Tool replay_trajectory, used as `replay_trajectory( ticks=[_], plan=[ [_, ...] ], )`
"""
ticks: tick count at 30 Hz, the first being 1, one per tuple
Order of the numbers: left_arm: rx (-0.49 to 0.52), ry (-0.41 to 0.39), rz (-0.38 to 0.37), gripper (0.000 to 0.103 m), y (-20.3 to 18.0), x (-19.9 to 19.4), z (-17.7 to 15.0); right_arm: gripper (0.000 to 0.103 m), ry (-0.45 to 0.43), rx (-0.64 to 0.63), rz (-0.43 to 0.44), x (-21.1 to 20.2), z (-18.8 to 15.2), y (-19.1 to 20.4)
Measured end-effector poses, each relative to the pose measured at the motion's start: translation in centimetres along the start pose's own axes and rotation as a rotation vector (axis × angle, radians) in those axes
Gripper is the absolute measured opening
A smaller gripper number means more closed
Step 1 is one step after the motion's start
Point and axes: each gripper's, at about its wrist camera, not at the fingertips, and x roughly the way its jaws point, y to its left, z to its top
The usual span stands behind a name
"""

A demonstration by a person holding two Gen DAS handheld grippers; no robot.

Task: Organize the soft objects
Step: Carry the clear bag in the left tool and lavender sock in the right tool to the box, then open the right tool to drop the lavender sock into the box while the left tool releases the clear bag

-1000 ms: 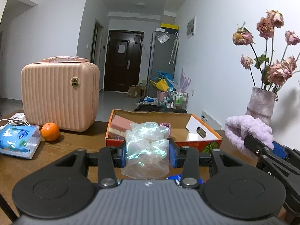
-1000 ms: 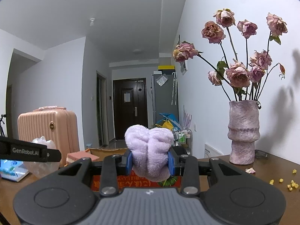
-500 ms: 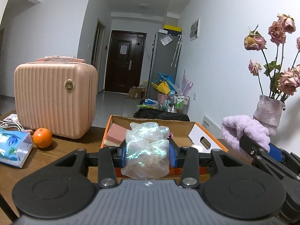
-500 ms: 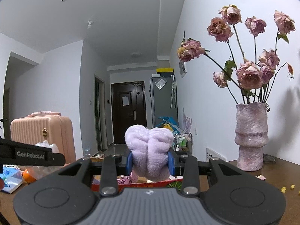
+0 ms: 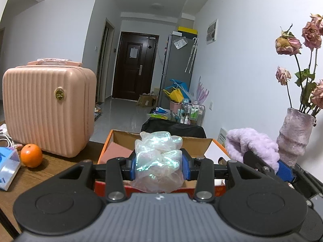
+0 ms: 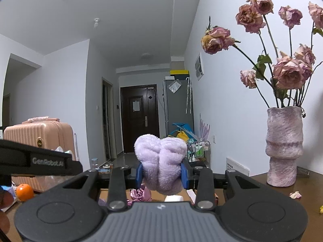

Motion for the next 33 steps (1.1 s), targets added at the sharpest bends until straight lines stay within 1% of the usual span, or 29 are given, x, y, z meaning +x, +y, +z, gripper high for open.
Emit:
replay_trajectory(
  ticks=[8, 17, 23, 30, 33],
  plan=[
    [-0.016, 0.009, 0.021, 0.042, 0.0, 3.1, 0.7, 0.035, 0.015, 0.012, -0.008, 3.3, -0.1, 0.0],
    [-0.049, 0.036, 0.051, 0.042, 0.4, 6.7, 1.0, 0.035, 0.043, 0.021, -0.022, 6.7, -0.3, 0.0],
    [-0.049, 0.055, 0.07, 0.042, 0.6, 8.8, 1.0, 0.035, 0.08, 0.034, -0.015, 8.9, -0.7, 0.0],
    [-0.044, 0.063, 0.088, 0.042, 0.6, 10.0, 0.8, 0.035, 0.124, 0.04, -0.005, 11.1, -1.2, 0.2],
    [-0.047, 0.067, 0.1, 0.042, 0.7, 10.4, 0.8, 0.035, 0.156, 0.036, 0.001, 11.9, -1.5, 0.4]
  ],
)
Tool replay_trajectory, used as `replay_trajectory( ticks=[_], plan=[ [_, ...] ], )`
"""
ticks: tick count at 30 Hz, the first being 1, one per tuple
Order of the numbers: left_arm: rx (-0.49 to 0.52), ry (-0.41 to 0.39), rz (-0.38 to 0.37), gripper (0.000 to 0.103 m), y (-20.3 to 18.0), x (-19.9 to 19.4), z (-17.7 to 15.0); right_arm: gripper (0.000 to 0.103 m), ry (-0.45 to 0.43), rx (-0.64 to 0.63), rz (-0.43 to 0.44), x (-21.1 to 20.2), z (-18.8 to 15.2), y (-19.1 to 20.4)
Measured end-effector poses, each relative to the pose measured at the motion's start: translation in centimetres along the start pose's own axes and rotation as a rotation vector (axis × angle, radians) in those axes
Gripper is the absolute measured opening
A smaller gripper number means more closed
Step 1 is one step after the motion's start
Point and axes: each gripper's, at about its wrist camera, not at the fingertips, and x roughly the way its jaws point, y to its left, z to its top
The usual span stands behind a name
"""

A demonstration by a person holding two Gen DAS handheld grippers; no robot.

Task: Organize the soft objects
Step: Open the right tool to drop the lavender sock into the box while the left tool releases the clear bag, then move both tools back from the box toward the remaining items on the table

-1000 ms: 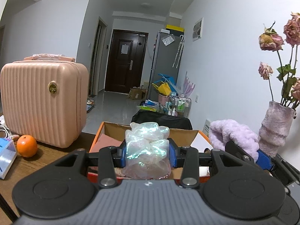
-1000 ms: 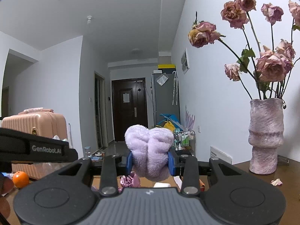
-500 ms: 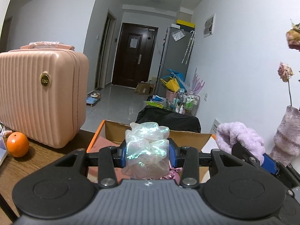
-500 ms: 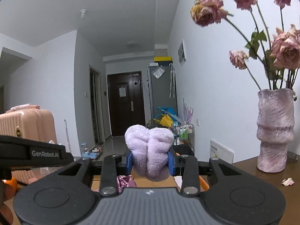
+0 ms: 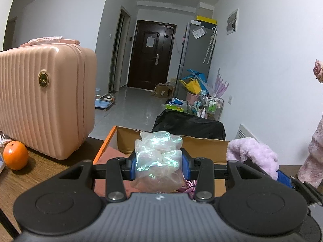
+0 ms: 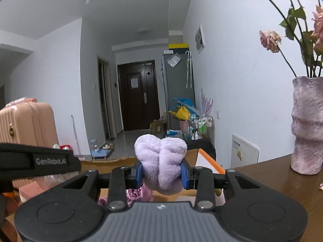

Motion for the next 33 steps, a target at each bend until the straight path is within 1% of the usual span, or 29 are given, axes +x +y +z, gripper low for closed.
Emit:
replay_trajectory(
  ticks=[4, 7, 8, 9, 11, 12, 13, 14, 15, 16, 18, 19, 20, 24, 33],
  plan=[
    [-0.001, 0.009, 0.008, 0.042, -0.2, 0.1, 0.0, 0.036, 0.014, -0.005, 0.002, 0.3, -0.2, 0.1],
    [-0.011, 0.018, 0.02, 0.046, 0.1, 0.1, 0.0, 0.04, 0.027, -0.004, 0.003, 0.3, -0.2, 0.0],
    [-0.016, 0.02, 0.025, 0.05, 0.3, 0.2, 0.0, 0.044, 0.034, 0.001, 0.005, 0.4, -0.2, -0.2],
    [-0.022, 0.022, 0.029, 0.051, 0.4, 0.2, 0.1, 0.046, 0.043, 0.007, 0.007, 0.5, -0.1, -0.3],
    [-0.036, 0.027, 0.037, 0.058, 0.7, 0.3, 0.2, 0.047, 0.055, 0.025, 0.009, 0.6, -0.1, -0.6],
    [-0.039, 0.027, 0.041, 0.061, 0.9, 0.3, 0.2, 0.052, 0.059, 0.027, 0.003, 0.7, -0.1, -0.7],
    [-0.042, 0.027, 0.049, 0.07, 1.0, 0.3, 0.2, 0.057, 0.063, 0.027, -0.002, 0.7, -0.1, -0.8],
    [-0.044, 0.023, 0.062, 0.078, 1.2, 0.2, 0.2, 0.068, 0.07, 0.029, -0.006, 0.8, -0.1, -0.9],
    [-0.044, 0.015, 0.07, 0.08, 1.3, 0.1, 0.2, 0.077, 0.073, 0.033, -0.013, 0.8, -0.1, -0.9],
    [-0.041, 0.01, 0.073, 0.082, 1.3, 0.0, 0.2, 0.081, 0.069, 0.037, -0.023, 0.8, 0.0, -1.0],
    [-0.044, 0.003, 0.078, 0.091, 1.3, -0.2, 0.3, 0.092, 0.058, 0.043, -0.034, 0.6, 0.0, -1.1],
    [-0.046, -0.004, 0.086, 0.098, 1.4, -0.3, 0.3, 0.095, 0.055, 0.052, -0.036, 0.5, 0.1, -1.3],
    [-0.047, -0.015, 0.098, 0.102, 1.4, -0.5, 0.3, 0.102, 0.054, 0.059, -0.04, 0.5, 0.2, -1.4],
    [-0.043, -0.034, 0.112, 0.103, 1.7, -1.2, 0.5, 0.103, 0.059, 0.085, -0.065, 0.5, 0.2, -1.9],
    [-0.03, -0.04, 0.138, 0.103, 2.4, -2.7, 1.2, 0.103, 0.06, 0.107, -0.065, -0.6, 0.5, -2.0]
  ],
)
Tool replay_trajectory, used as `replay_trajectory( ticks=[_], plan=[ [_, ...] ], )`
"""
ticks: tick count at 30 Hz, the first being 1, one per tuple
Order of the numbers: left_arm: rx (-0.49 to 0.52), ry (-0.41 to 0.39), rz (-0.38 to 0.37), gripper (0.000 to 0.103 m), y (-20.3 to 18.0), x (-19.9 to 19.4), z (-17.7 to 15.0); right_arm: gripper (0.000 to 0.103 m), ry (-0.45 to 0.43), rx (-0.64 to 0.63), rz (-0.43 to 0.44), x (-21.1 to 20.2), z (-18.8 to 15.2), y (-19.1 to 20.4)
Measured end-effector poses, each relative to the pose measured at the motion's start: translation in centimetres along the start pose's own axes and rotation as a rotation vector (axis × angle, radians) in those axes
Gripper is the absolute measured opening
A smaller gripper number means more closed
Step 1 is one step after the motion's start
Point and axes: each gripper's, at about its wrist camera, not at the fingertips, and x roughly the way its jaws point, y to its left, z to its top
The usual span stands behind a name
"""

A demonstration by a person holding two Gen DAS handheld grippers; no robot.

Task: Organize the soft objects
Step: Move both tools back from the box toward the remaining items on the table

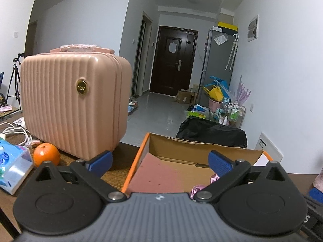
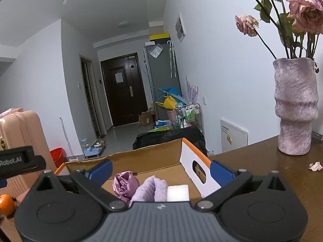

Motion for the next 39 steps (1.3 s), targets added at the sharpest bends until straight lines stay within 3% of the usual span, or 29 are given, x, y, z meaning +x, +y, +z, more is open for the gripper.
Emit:
replay_trajectory(
  ticks=[11, 27, 39],
  plan=[
    [0.028, -0.012, -0.022, 0.103, 2.1, -3.9, -0.2, 0.103, -0.043, 0.015, 0.038, -4.4, 0.7, -0.1],
    [0.084, -0.057, -0.049, 0.103, 5.3, -10.5, -2.2, 0.103, -0.064, -0.093, 0.069, -11.6, -0.2, -1.1],
    [0.144, -0.022, -0.075, 0.103, 7.0, -13.9, -5.0, 0.103, -0.045, -0.186, 0.073, -16.5, -2.1, -2.8]
  ],
)
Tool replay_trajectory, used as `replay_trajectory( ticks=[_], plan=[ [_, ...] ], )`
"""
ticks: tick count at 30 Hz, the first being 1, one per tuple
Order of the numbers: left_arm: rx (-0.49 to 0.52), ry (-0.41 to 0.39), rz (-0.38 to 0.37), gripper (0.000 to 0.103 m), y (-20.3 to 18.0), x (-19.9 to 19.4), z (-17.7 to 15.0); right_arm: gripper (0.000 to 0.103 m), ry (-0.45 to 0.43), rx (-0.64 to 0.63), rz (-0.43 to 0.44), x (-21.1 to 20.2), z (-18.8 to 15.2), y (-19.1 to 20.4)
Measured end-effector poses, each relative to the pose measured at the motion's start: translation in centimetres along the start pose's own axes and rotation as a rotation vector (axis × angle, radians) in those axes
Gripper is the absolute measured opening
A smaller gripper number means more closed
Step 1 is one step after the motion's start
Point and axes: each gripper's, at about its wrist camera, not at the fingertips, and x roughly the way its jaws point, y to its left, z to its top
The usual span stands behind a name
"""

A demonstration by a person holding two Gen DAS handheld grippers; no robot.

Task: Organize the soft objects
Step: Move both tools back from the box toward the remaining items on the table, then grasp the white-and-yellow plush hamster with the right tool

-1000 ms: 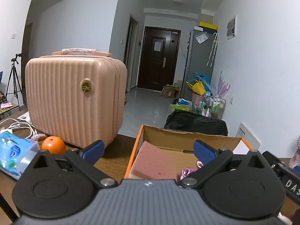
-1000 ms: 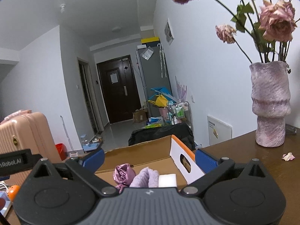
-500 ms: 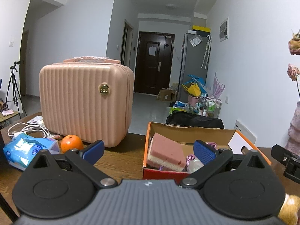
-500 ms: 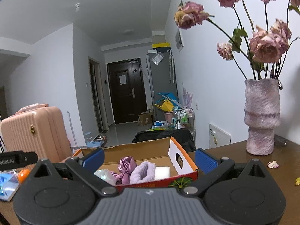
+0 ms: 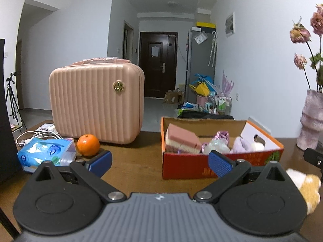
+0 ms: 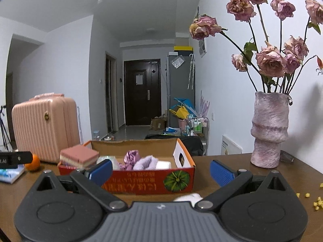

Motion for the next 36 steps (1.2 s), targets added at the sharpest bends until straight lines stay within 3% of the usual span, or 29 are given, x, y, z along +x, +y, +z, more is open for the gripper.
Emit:
replay_trajectory(
  ticks=[23, 36],
  plan=[
    [0.067, 0.106, -0.036, 0.103, 1.9, -3.9, -4.9, 0.103, 0.105, -0.091, -0.017, -6.2, -4.0, -1.9],
    [0.083, 0.122, -0.042, 0.103, 1.7, -3.8, -5.5, 0.103, 0.156, -0.08, -0.038, -5.1, -4.6, -2.5]
  ],
)
